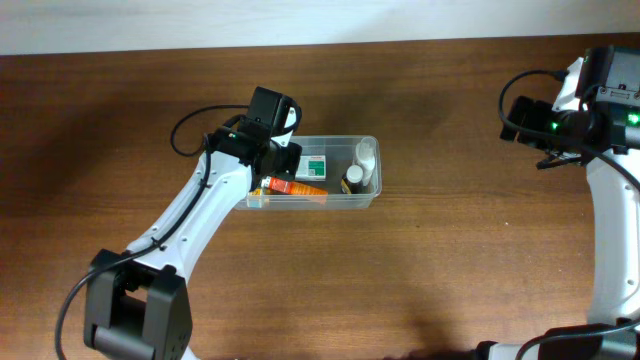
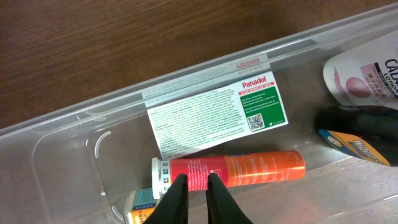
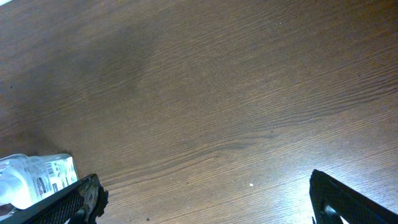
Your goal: Pack container
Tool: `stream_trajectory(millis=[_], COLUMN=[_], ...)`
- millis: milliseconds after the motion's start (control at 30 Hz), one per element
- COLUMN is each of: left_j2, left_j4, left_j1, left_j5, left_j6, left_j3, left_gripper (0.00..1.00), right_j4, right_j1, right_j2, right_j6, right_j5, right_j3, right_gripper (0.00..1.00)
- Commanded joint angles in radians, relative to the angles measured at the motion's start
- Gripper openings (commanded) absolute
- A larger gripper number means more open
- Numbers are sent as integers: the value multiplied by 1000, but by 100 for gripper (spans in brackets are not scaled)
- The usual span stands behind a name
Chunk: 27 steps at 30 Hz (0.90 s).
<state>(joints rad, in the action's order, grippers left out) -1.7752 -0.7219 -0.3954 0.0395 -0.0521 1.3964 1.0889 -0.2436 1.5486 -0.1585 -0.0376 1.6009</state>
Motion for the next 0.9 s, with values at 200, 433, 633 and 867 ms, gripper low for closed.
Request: stream_trajectory(millis=[200, 433, 633, 867], left_j2=[-97, -123, -124, -124], left_j4=[1, -13, -40, -60], left_j1=[1, 1, 1, 1], left_j5=[14, 47, 67, 90], left_j6=[0, 0, 0, 0], left_j3=[-6, -6, -6, -6], left_gripper=[9, 9, 9, 9], right_j4=[-3, -3, -3, -3], right_j1=[-6, -6, -6, -6], right_j2=[0, 0, 0, 0], right_j6=[-7, -7, -8, -8], right_j5=[9, 9, 9, 9], right_j3=[4, 4, 4, 4], right_gripper=[98, 98, 98, 98])
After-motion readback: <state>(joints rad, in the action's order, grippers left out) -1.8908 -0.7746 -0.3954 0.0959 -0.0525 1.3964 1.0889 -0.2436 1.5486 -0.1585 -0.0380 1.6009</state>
